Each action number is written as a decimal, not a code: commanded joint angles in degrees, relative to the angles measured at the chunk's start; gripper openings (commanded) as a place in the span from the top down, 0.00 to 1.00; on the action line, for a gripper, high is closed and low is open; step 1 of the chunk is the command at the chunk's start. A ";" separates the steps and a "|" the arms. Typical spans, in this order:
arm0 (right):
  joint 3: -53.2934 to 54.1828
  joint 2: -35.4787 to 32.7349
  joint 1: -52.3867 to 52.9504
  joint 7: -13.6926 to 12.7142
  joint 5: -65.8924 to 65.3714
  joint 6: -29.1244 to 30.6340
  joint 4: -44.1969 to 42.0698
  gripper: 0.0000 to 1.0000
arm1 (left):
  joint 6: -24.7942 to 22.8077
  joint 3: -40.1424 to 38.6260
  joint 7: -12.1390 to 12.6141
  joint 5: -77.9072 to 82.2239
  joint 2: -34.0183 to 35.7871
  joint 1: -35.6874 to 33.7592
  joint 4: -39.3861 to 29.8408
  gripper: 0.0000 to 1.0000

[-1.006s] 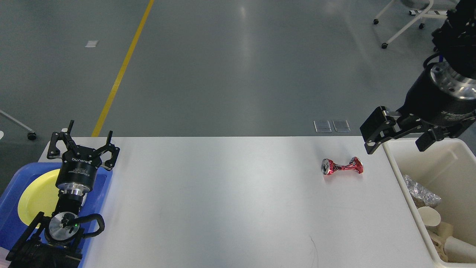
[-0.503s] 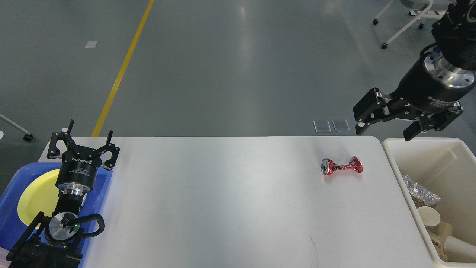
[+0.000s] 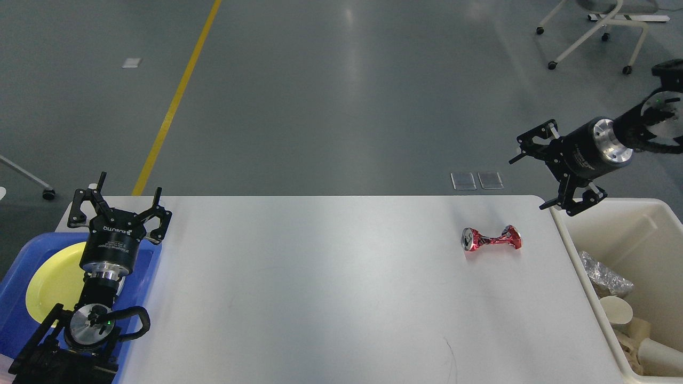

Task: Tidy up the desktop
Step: 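Raise the right gripper and move it over the red crushed can, then lower the right gripper and grasp the red crushed can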

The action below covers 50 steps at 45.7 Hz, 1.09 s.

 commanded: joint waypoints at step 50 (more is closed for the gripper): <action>27.94 21.00 -42.05 5.31 -11.77 -35.08 -36.87 0.00 | 0.07 -0.04 0.00 0.00 0.00 0.00 0.00 0.04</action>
